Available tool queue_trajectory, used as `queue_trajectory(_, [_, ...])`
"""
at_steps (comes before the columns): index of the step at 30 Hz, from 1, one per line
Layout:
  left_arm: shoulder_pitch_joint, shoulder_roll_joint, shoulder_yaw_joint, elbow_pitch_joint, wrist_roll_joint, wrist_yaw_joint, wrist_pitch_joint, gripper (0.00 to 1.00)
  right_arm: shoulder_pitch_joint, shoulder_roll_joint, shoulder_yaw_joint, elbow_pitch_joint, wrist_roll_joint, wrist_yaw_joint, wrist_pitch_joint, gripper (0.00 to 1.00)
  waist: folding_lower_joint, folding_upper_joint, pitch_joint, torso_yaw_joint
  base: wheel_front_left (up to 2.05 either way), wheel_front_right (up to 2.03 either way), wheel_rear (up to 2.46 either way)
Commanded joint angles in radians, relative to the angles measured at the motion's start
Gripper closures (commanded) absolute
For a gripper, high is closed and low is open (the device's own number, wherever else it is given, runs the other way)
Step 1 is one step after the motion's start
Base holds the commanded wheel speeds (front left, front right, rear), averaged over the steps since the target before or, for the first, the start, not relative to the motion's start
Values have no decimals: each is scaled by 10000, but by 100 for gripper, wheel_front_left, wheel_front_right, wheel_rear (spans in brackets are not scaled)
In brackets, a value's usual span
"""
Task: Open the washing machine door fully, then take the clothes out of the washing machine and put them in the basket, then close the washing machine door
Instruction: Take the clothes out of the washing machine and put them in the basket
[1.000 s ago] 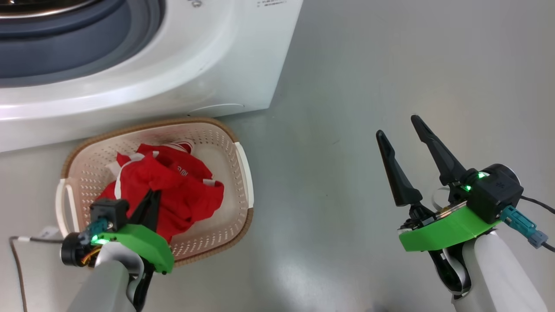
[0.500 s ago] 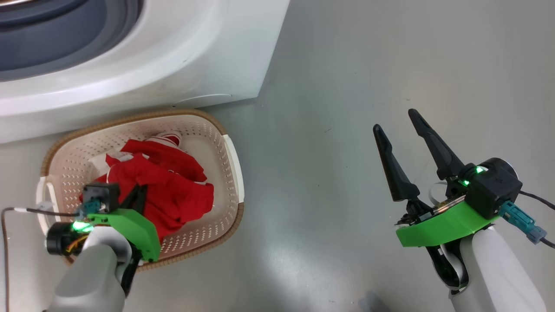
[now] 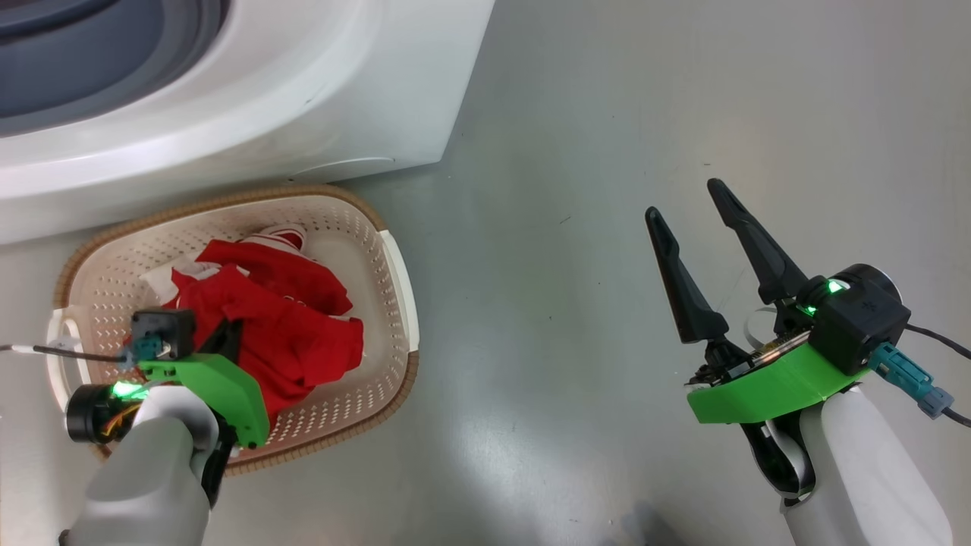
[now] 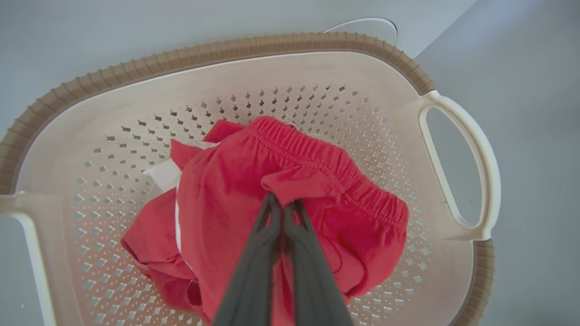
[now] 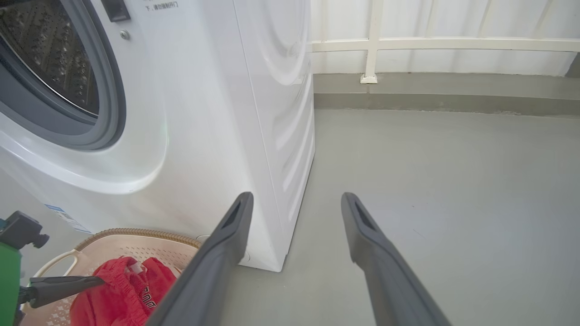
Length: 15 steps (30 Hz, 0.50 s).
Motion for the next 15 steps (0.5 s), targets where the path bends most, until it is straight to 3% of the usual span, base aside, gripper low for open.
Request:
queue_trajectory(1, [-65, 281, 84, 2, -163, -30, -84, 0, 66, 56, 202, -222, 10, 16, -48, 0, 0, 0, -17, 12, 0, 0, 0])
queue_trajectory(15, [289, 614, 123, -1218, -849, -30, -84, 0, 182, -9, 88, -128, 17, 16, -48, 0, 0, 0, -429, 236, 0, 0, 0])
